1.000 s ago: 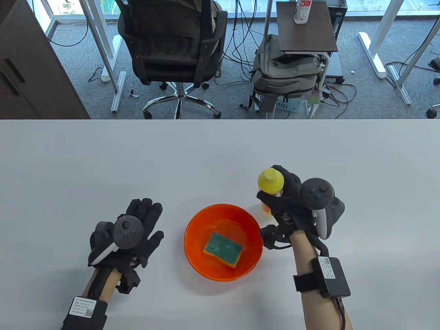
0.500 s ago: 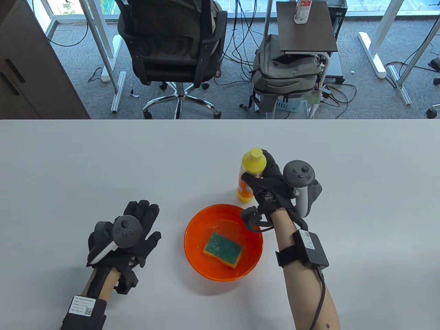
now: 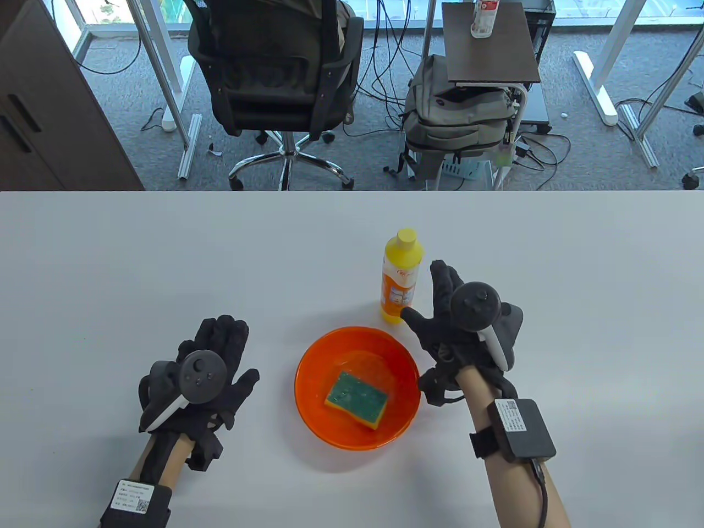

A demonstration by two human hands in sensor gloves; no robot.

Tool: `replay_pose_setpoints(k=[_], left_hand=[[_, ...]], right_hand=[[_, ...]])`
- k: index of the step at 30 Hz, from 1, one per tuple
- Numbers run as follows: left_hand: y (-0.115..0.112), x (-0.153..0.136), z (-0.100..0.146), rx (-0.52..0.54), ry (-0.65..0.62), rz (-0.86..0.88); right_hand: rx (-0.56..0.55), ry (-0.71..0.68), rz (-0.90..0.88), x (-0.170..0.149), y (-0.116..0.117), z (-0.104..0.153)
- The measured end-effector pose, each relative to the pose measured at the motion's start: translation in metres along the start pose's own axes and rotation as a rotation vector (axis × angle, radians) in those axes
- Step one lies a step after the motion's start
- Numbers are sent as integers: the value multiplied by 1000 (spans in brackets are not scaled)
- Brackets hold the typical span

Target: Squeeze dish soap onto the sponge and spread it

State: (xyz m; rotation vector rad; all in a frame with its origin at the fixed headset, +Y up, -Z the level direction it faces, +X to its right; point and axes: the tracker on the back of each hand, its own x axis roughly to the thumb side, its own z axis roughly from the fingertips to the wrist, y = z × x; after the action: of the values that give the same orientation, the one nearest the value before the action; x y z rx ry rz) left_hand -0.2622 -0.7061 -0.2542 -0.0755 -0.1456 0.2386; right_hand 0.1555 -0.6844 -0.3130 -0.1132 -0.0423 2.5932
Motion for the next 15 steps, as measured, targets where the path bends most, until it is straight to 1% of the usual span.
replay_pose_setpoints(k=[3,5,8,11,15], left_hand=[[2,3,2,25,-6,-15],[3,5,4,32,-11,-28],[2,6,5,36,-9,-39],[2,8,5,45,-10,-57],[2,9,6,58,-5,-84]], right_hand=[[-22,-52,197,-11,-3,25],[-12,-67,264,-18,-4,37],[-6,-77,315,-28,-5,55],[-20,-86,374,-35,-5,67],[-40,-85,388,-38,-2,73]])
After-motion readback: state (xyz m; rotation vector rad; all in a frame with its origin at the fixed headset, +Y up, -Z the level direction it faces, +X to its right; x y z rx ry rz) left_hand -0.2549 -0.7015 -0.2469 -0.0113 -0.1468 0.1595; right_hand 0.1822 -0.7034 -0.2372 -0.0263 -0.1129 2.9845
